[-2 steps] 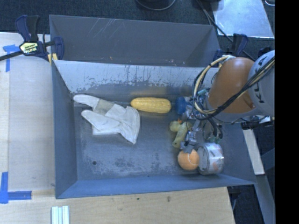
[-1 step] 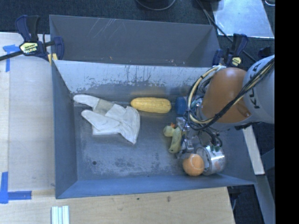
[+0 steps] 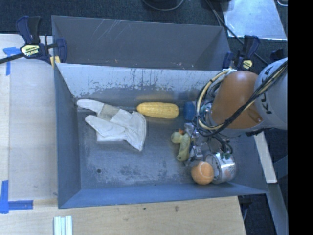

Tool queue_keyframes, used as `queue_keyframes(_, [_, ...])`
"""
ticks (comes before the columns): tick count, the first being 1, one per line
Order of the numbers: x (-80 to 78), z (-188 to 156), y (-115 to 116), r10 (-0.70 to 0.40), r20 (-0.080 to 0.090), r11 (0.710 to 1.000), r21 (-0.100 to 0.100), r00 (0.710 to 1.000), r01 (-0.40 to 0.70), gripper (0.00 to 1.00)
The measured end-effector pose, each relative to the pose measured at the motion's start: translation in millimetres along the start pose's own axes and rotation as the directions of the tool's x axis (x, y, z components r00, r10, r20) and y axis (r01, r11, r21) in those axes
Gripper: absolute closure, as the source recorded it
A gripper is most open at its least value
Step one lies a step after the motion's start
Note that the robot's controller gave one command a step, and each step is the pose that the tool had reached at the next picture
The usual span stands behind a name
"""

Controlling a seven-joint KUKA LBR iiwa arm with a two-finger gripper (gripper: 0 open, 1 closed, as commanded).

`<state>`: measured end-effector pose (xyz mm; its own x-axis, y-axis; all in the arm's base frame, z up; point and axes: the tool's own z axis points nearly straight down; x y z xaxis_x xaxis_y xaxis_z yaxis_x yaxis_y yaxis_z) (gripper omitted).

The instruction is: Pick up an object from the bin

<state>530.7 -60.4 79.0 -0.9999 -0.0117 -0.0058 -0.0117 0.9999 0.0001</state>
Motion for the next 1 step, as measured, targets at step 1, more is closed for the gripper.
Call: queue_keyframes(1, [-13.1,-160.6,0.8,0.015,0.008,1.0,0.001,1.0,-0.015,1.0])
